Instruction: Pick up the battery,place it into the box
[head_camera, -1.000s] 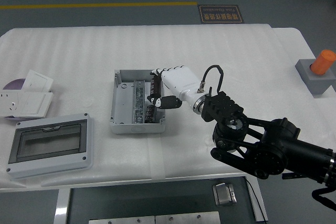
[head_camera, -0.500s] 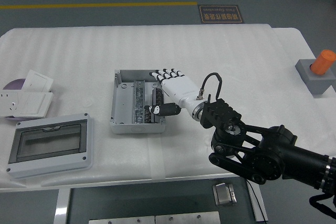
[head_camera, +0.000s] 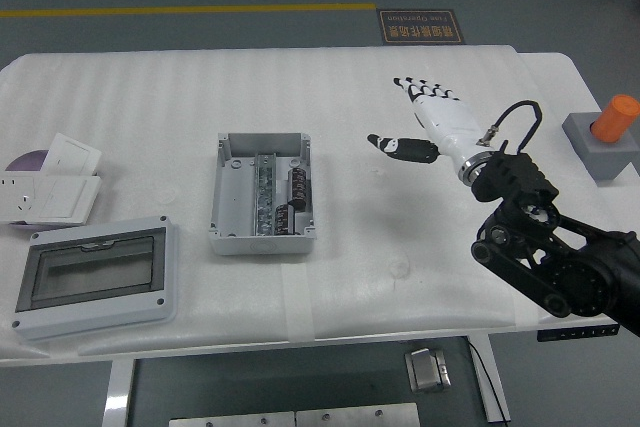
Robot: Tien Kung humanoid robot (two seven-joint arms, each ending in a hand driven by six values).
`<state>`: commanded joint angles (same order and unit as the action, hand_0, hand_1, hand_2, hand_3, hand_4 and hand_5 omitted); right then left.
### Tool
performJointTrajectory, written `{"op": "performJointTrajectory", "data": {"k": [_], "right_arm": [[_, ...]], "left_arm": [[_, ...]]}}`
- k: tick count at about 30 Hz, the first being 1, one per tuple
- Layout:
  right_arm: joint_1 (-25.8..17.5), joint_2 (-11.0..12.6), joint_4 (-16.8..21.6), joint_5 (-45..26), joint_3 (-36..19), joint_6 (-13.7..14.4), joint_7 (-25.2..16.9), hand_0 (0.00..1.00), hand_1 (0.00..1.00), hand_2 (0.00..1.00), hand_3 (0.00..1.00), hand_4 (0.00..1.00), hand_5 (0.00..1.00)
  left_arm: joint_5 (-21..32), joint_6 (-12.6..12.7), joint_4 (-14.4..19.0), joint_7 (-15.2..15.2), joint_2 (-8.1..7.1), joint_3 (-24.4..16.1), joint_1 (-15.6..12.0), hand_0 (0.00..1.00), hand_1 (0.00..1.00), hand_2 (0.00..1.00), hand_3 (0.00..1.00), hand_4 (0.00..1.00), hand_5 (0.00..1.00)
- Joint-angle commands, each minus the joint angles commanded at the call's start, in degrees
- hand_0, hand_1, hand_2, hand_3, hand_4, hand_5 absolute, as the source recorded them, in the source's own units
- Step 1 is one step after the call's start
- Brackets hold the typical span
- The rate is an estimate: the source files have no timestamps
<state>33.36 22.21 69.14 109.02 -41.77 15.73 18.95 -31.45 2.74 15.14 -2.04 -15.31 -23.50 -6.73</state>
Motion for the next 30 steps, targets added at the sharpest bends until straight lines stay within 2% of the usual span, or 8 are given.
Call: {"op": "performJointTrajectory", "data": {"k": [5,6,13,18,26,30], "right_arm": [[-3.67,2.73,-1.18,-0.91,-6.80,0.25,-1.32,0.998,0.987,0.959,0.973,0.876,0.732],[-4.16,3.12,-1.18,-1.20,-7.73,0.29,-1.57,0.998,0.959,0.934,0.964,0.873,0.730],[-8.69,6.39,0.11,-3.41,-15.72,0.86,-3.73,0.998,0.944,0.920,0.948,0.870,0.728],[-10.34,6.61,0.71,-3.65,-18.84,0.89,-4.45,0.987,0.924,0.903,0.933,0.866,0.722],[-11.46,6.84,1.21,-4.13,-21.70,-0.93,-5.66,0.984,0.922,0.898,0.925,0.867,0.723],[-11.86,7.02,1.43,-4.37,-22.33,-1.17,-5.99,0.982,0.916,0.895,0.922,0.867,0.720]], "left_arm": [[-0.10,-0.04,0.00,-0.07,0.16,-0.12,-0.22,0.637,0.663,0.557,0.612,0.732,0.490],[-0.13,-0.04,0.02,-0.07,0.20,-0.21,-0.22,0.636,0.663,0.557,0.610,0.732,0.486],[-0.44,-0.02,0.08,-0.05,0.42,-0.76,-0.24,0.636,0.663,0.556,0.609,0.730,0.481],[-0.50,-0.04,0.09,-0.07,0.51,-0.71,-0.19,0.636,0.663,0.555,0.608,0.729,0.479],[-1.62,-0.02,0.40,-0.07,-0.03,-1.19,0.28,0.635,0.663,0.555,0.607,0.729,0.476],[-4.59,0.25,0.51,-0.13,-0.52,-0.94,0.65,0.637,0.663,0.555,0.606,0.728,0.467]]}}
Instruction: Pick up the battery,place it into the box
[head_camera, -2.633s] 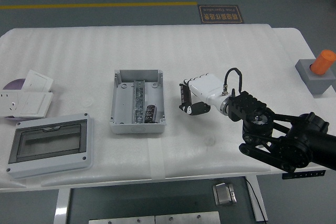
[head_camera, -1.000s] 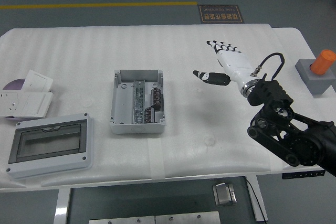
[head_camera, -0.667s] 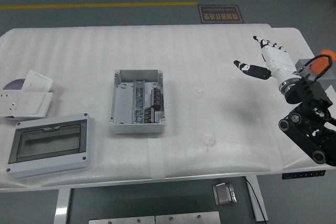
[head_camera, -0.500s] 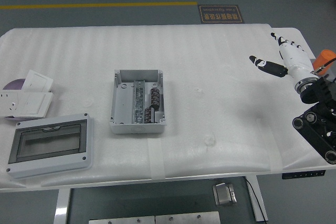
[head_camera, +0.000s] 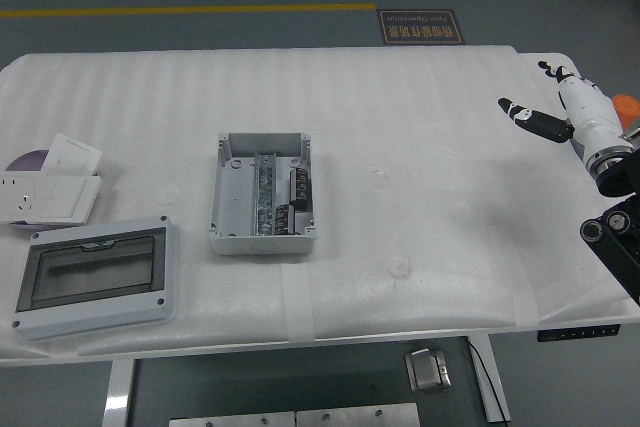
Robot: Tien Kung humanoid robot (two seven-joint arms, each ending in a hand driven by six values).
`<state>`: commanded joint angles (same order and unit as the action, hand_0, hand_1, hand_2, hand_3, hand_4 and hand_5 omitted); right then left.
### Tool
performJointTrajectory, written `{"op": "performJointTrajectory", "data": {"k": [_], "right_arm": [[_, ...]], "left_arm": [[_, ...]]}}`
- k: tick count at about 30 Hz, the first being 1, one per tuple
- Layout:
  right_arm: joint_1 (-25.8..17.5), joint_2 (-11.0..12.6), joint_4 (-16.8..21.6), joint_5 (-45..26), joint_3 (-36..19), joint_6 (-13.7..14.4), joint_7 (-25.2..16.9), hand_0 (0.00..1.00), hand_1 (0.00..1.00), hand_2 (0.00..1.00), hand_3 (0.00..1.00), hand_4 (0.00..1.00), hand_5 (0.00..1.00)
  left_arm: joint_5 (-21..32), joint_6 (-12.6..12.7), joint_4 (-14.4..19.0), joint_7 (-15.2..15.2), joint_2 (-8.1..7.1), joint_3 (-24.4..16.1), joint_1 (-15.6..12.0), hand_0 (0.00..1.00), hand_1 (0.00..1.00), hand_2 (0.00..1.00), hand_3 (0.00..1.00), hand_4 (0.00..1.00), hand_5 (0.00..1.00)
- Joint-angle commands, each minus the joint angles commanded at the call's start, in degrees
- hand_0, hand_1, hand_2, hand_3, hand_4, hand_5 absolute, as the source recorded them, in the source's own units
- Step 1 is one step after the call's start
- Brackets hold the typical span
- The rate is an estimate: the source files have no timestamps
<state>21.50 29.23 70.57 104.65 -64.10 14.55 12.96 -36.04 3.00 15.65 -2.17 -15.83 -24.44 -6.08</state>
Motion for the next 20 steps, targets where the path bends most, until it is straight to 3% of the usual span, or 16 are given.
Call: {"op": "performJointTrajectory", "data": {"k": [8,15,20], "right_arm": [[-1.78,-0.48,0.01,-0.85,-1.64,-0.80,-0.85,0.982,0.915,0.892,0.917,0.860,0.717],[-2.00,-0.43,0.05,-0.75,-2.06,-1.04,-0.74,0.982,0.914,0.890,0.913,0.860,0.715],[-1.69,-0.41,0.15,-0.77,-1.81,-1.30,-0.75,0.982,0.914,0.890,0.913,0.860,0.715]], "left_arm": [[-2.21,-0.02,0.06,-0.18,-0.30,0.27,0.11,0.637,0.662,0.554,0.604,0.726,0.456],[-9.98,0.16,0.30,-0.53,-0.29,-1.23,0.28,0.638,0.663,0.554,0.603,0.726,0.455],[-10.43,0.16,0.16,-0.59,-0.20,-1.61,-0.04,0.638,0.663,0.554,0.603,0.726,0.455]]}}
